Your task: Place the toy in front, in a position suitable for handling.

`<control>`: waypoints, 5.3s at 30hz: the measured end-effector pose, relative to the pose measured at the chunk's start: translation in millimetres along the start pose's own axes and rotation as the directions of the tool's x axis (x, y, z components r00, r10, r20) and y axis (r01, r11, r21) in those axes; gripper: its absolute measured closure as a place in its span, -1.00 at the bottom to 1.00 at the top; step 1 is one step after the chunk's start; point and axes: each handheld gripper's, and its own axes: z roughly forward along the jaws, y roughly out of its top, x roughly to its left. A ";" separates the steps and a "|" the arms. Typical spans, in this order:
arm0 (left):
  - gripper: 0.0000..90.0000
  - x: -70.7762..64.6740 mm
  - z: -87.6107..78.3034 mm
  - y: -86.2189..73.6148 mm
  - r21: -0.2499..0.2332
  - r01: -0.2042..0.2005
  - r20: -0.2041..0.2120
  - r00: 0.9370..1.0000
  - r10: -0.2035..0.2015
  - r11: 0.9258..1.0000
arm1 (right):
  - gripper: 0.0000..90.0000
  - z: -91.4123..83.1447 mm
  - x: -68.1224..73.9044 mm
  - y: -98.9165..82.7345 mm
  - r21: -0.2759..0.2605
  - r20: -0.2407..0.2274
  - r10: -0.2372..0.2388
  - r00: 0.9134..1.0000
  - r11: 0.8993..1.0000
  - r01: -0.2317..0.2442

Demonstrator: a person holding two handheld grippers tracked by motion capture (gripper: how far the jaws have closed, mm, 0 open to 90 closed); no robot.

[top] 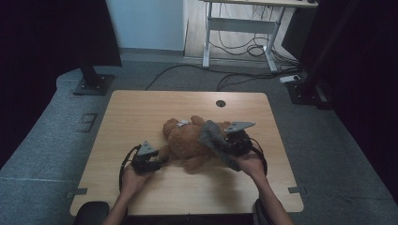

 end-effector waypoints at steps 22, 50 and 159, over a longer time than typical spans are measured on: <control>0.32 1.3 0.2 -0.1 0.010 0.000 0.013 1.000 0.000 1.000 | 0.69 31.0 -10.4 -59.7 0.141 -0.051 0.069 0.996 0.988 -0.062; 0.26 0.2 0.2 -0.1 0.007 0.004 0.007 1.000 -0.004 1.000 | 0.68 -42.6 -27.6 -63.2 0.050 0.059 0.106 0.993 0.993 -0.109; 0.32 0.8 -0.2 -0.5 0.010 0.007 0.026 1.000 -0.008 1.000 | 0.67 56.9 -92.7 37.6 0.155 0.102 0.139 0.985 0.976 -0.154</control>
